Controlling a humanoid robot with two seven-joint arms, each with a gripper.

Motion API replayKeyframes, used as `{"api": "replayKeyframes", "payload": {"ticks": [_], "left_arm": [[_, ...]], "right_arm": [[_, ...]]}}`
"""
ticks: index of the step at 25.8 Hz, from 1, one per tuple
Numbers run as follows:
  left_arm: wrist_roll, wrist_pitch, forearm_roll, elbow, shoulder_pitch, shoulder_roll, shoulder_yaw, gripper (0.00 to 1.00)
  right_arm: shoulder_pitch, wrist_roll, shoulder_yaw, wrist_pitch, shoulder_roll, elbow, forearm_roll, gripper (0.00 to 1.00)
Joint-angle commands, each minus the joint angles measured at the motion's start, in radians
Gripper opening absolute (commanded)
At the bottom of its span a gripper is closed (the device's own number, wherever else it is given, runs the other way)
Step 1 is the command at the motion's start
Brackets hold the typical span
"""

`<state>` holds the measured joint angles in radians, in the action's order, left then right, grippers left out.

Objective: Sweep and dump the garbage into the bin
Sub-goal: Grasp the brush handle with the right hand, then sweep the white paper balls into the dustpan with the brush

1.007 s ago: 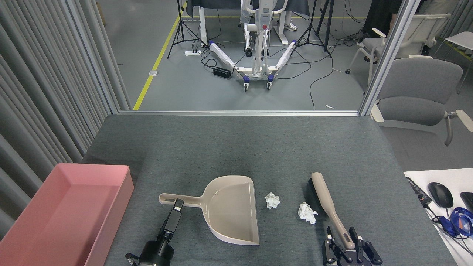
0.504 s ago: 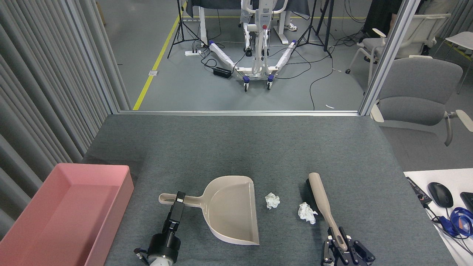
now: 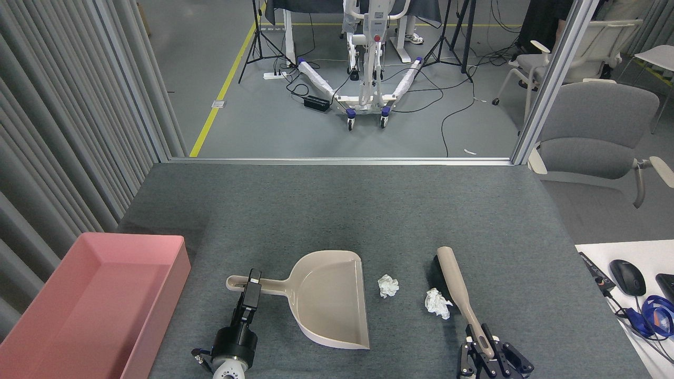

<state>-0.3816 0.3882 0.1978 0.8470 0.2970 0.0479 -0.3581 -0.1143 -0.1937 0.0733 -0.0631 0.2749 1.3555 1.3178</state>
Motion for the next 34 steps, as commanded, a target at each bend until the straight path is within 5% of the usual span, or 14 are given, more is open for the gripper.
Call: {"api": "replayKeyframes", "payload": {"ticks": [1,8,21,26,34], "left_arm": [[-0.016,-0.003,0.000,-0.011,0.005,0.001,-0.001,0.57],[-0.017,-0.008,0.000,-0.037,0.019,0.001,-0.001,0.48],[-0.017,0.015,0.051,-0.034,0.017,0.004,0.001,0.00],[-0.017,0.047,0.049,-0.036,0.016,0.004,0.004,0.00],[-0.016,0.047,0.048,-0.039,0.016,0.000,0.002,0.00]], "right_arm": [[0.002,0.000,-0.003,-0.001,0.001,0.007,0.000,0.00],[-0.016,0.002,-0.066,-0.058,0.007,0.042,0.000,0.00],[-0.111,0.007,-0.121,-0.069,0.040,0.093,-0.003,0.00],[-0.186,0.011,-0.118,-0.089,-0.010,0.142,0.054,0.00],[-0.148,0.036,-0.046,-0.075,-0.026,0.134,0.055,0.00]]}}
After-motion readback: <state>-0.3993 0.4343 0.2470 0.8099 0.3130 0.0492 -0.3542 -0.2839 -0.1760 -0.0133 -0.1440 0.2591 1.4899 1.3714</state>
